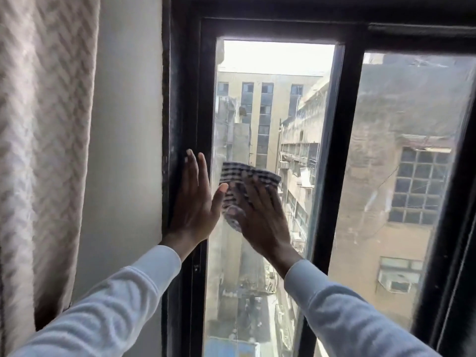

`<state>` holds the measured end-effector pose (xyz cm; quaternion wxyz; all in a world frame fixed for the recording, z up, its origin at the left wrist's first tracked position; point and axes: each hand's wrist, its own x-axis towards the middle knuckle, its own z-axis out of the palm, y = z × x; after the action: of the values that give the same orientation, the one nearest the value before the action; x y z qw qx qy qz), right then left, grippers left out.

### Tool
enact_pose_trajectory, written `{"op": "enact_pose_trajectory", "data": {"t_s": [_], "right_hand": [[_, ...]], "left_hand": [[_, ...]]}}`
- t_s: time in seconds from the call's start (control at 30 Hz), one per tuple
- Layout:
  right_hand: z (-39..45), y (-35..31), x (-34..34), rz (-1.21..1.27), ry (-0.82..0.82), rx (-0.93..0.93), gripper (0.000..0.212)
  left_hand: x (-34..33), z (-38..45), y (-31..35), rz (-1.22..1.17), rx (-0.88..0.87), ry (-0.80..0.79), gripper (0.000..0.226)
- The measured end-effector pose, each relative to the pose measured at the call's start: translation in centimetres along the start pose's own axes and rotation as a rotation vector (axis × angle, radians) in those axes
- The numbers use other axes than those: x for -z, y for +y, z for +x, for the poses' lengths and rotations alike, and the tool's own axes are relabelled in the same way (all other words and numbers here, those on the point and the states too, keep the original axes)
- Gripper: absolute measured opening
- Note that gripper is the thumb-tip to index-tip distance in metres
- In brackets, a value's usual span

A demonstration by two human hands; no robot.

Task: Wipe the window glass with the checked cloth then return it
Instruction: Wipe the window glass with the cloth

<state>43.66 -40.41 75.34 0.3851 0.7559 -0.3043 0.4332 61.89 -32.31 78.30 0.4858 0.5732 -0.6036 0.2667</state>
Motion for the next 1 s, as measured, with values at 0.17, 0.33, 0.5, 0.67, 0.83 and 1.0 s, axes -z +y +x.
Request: {"op": "enact_pose_trajectory", "data": {"t_s": [0.17,0.33,0.5,0.67,0.83,1.0], "right_hand": [[-8.8,-2.0,0.4,0.086,0.064,-0.233,0.073],[-1.8,2.2,0.2,0.042,0.083,0.039,0.062],[-7.8,-1.8,0.3,0.073,0.027,-0.094,0.066],[0.5,3.1,1.1,0.104,0.088,-0.046,0.065],[-11.4,-1.9,1.2,0.176,-0.031,0.035,0.054],[-0.7,2.2,1.6,0.095,0.023,0.091,0.067]], "left_hand": [[-1.4,0.5,0.2,0.032,0.008,0.090,0.083],[-2.7,0.8,-0.7,0.010,0.001,0.149,0.082],[-2.8,1.1,-0.8,-0.053,-0.023,0.150,0.089],[-2.5,1.0,-1.2,-0.076,-0.032,0.119,0.092],[-1.5,0.8,-0.2,-0.070,-0.016,0.055,0.099],[-1.1,0.6,-0.3,-0.085,-0.002,0.026,0.093]]}}
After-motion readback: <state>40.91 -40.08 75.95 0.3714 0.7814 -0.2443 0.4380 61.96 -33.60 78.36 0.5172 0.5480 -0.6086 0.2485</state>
